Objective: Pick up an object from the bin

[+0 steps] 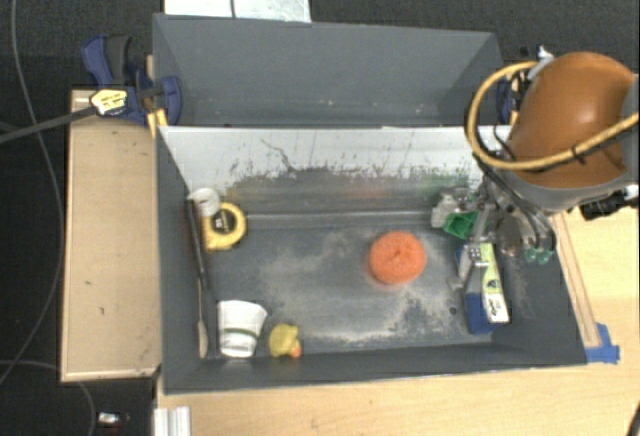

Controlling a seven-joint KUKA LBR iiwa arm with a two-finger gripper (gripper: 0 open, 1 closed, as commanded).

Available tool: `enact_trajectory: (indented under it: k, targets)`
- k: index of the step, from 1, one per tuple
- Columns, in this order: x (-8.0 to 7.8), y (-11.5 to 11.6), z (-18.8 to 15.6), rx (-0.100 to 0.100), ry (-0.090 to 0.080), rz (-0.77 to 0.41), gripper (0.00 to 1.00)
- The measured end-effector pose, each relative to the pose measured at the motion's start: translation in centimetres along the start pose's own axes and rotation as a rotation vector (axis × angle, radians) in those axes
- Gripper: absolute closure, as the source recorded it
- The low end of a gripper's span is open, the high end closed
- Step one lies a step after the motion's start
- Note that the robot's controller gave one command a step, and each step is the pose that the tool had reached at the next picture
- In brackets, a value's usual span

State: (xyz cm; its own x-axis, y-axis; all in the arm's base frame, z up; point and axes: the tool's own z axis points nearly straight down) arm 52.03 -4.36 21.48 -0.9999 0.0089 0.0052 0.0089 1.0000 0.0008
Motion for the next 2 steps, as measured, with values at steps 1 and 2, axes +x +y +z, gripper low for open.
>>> enact_trajectory:
  k: [1, 2]
  targets:
    - [-0.2, 0.0, -0.4, 0.001, -0.008, -0.002, 0.00]
    - [-3.1, 0.9, 6.1, 0.002, -0.012, -0.131, 0.00]
